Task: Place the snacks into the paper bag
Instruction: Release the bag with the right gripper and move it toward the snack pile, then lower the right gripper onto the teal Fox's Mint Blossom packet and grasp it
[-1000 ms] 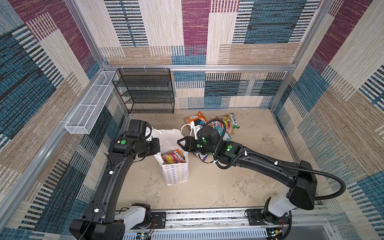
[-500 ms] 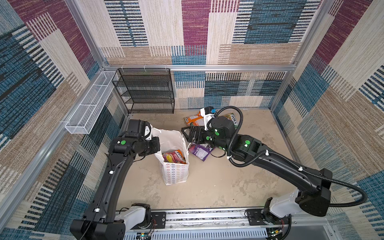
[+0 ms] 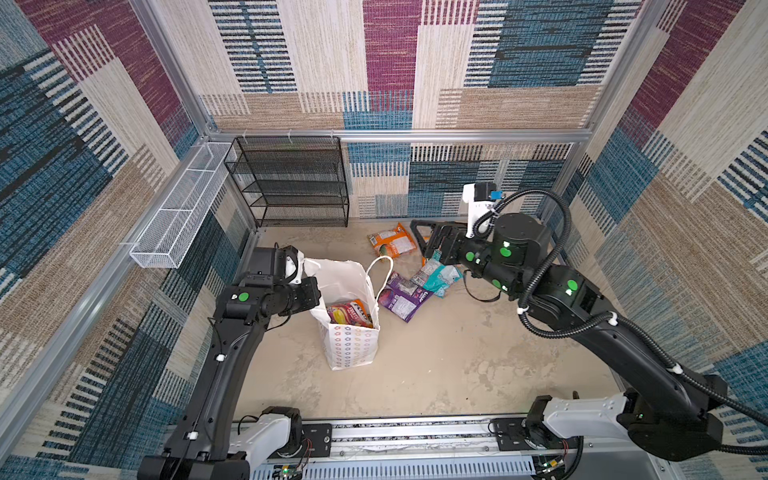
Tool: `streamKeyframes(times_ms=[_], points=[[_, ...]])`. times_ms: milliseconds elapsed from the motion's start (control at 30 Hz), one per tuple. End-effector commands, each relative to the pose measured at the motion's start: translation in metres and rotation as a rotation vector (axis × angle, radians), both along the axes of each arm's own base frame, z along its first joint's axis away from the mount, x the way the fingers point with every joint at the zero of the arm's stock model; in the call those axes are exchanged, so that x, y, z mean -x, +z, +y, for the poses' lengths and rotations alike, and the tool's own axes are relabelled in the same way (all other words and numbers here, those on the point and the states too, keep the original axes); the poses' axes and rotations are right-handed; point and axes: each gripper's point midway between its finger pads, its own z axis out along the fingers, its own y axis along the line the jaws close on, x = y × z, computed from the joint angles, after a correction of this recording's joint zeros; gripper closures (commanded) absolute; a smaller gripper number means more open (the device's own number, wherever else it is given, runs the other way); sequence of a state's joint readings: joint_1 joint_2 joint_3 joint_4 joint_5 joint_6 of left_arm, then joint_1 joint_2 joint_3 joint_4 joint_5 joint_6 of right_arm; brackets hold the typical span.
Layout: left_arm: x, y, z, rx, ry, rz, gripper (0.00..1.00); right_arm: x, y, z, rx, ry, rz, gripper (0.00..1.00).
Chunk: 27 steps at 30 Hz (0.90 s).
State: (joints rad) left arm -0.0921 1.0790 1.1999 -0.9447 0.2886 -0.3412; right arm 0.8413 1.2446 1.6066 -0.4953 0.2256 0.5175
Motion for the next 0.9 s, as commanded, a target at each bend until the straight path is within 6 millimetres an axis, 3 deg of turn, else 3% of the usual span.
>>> streamKeyframes(times_ms=[0, 100, 233, 400, 633, 733, 867], points=[[-0.008, 0.009, -0.003, 0.044, -0.011, -0.084, 1.0, -0.011, 0.007, -0.02, 0.013, -0.059, -0.027, 0.0], [-0.005, 0.014, -0.003, 0.091, -0.017, -0.119, 1.0, -0.025, 0.008, -0.032, 0.006, -0.072, -0.028, 0.0], [0.001, 0.019, -0.004, 0.138, -0.02, -0.158, 1.0, -0.069, -0.016, -0.055, -0.006, -0.111, 0.043, 0.0], [0.002, 0.024, -0.004, 0.147, -0.018, -0.192, 1.0, -0.115, -0.101, -0.084, -0.028, -0.179, 0.183, 0.0], [0.001, 0.017, -0.002, 0.144, -0.013, -0.165, 1.0, -0.153, -0.254, -0.123, -0.033, -0.231, 0.438, 0.0], [0.002, 0.02, -0.001, 0.137, -0.006, -0.18, 1.0, -0.157, -0.296, -0.13, -0.031, -0.23, 0.492, 0.0], [0.002, 0.02, -0.001, 0.142, -0.008, -0.184, 1.0, -0.165, -0.332, -0.131, -0.007, -0.201, 0.543, 0.0]])
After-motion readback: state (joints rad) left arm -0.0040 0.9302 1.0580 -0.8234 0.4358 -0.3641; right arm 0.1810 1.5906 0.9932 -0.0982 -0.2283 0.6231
